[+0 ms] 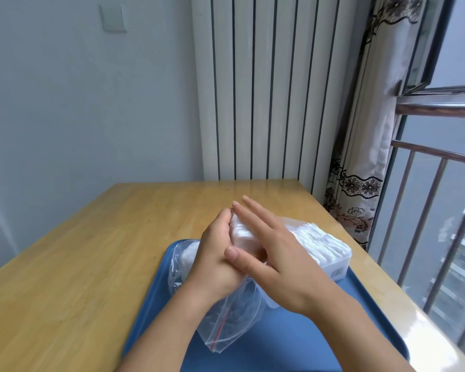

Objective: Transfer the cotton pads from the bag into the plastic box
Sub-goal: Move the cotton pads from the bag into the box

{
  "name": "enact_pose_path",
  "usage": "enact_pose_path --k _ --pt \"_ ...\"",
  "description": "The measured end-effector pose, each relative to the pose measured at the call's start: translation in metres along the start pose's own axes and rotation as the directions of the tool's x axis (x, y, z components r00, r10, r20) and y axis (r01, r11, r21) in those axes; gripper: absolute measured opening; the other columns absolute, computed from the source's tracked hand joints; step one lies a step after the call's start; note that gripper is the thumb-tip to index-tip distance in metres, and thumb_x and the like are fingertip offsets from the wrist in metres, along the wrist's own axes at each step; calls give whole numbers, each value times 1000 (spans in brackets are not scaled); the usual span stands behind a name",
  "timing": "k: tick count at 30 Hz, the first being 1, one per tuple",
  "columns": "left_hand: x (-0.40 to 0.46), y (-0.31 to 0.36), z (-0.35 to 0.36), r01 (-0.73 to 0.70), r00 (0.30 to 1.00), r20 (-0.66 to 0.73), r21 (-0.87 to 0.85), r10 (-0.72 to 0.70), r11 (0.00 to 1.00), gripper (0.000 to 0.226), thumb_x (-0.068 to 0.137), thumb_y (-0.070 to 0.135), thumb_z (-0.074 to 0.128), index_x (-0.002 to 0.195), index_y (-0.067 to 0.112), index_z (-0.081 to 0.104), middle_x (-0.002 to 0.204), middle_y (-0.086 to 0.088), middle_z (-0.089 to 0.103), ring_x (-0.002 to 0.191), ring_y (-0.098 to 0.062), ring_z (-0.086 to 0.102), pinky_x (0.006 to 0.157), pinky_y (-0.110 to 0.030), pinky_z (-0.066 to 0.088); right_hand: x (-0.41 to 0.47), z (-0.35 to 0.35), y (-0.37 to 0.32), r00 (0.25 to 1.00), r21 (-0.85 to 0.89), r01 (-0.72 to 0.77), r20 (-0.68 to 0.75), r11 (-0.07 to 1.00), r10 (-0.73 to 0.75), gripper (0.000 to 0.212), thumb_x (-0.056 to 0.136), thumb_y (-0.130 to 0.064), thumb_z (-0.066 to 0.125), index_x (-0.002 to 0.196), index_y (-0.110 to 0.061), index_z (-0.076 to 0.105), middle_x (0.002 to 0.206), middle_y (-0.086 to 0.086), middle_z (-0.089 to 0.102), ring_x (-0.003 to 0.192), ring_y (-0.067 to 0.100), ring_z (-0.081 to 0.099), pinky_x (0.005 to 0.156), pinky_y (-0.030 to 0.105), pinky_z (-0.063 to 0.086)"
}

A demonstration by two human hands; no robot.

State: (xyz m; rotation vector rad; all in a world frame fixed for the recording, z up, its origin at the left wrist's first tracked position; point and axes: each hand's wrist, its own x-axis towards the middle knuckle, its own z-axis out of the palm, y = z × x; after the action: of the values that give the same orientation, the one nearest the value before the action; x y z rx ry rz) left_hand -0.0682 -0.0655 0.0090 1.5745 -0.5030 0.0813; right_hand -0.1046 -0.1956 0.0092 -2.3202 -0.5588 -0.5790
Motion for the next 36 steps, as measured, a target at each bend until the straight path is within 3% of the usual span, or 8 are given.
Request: enact_pose_path --k 4,6,11,18,21,26,33,36 --pt "-4 6 -1 22 997 73 -115 -14 993 45 78 -8 78 116 10 59 104 -5 78 96 -23 75 78 -32 61 5 -8 1 961 476 -194 -86 858 264 78 83 -53 70 152 -33 38 142 -21 52 122 -18 49 94 6 43" --pt "-6 8 -1 54 995 91 -184 -38 981 64 78 -7 78 130 21 53 114 -7 74 102 -20 74 80 -28 60 8 -19 6 955 680 -273 106 680 278 48 90 -29 72 135 -16 61 124 0 71 111 5 68 91 24 55" --pt "-7 4 2 6 994 108 -43 -1 999 108 75 2 85 147 49 20 126 1 67 108 -12 71 89 -31 59 6 -28 10 936 749 -324 167 578 309 27 90 -15 72 116 -6 72 111 19 75 104 35 73 92 48 58" --pt "-6 -5 2 -260 963 52 439 264 860 87 74 45 84 144 46 31 124 23 56 111 0 61 88 -24 55 10 -40 27 815 793 -287 -93 538 571 22 91 -23 73 109 -10 73 97 9 78 83 19 74 65 26 56" --pt "-9 -5 3 -398 917 249 602 311 692 51 77 61 71 121 37 60 109 21 63 110 0 57 95 -24 46 9 -52 43 744 658 -360 -226 662 629 28 91 -32 73 105 -7 70 88 13 77 66 17 70 58 27 50" --pt "-11 -14 9 -494 856 494 701 150 513 38 81 59 69 104 29 73 100 15 71 101 -6 57 98 -31 44 2 -56 51 781 217 -622 99 752 617 43 73 -42 87 105 -23 66 78 1 76 49 5 60 49 22 45" --pt "-5 -17 2 -438 885 449 716 121 544 18 83 47 74 80 29 72 81 17 70 86 -3 55 85 -30 49 3 -47 52 743 -178 -643 89 745 663 47 75 -44 84 106 -22 56 81 -5 61 59 7 54 40 12 34" --pt "-6 -17 3 -437 879 469 715 88 546 17 86 46 72 78 32 65 76 21 59 85 -1 48 83 -24 45 6 -39 54 728 -359 -614 84 703 680 58 71 -48 84 111 -23 51 90 -7 53 75 13 57 59 26 45"
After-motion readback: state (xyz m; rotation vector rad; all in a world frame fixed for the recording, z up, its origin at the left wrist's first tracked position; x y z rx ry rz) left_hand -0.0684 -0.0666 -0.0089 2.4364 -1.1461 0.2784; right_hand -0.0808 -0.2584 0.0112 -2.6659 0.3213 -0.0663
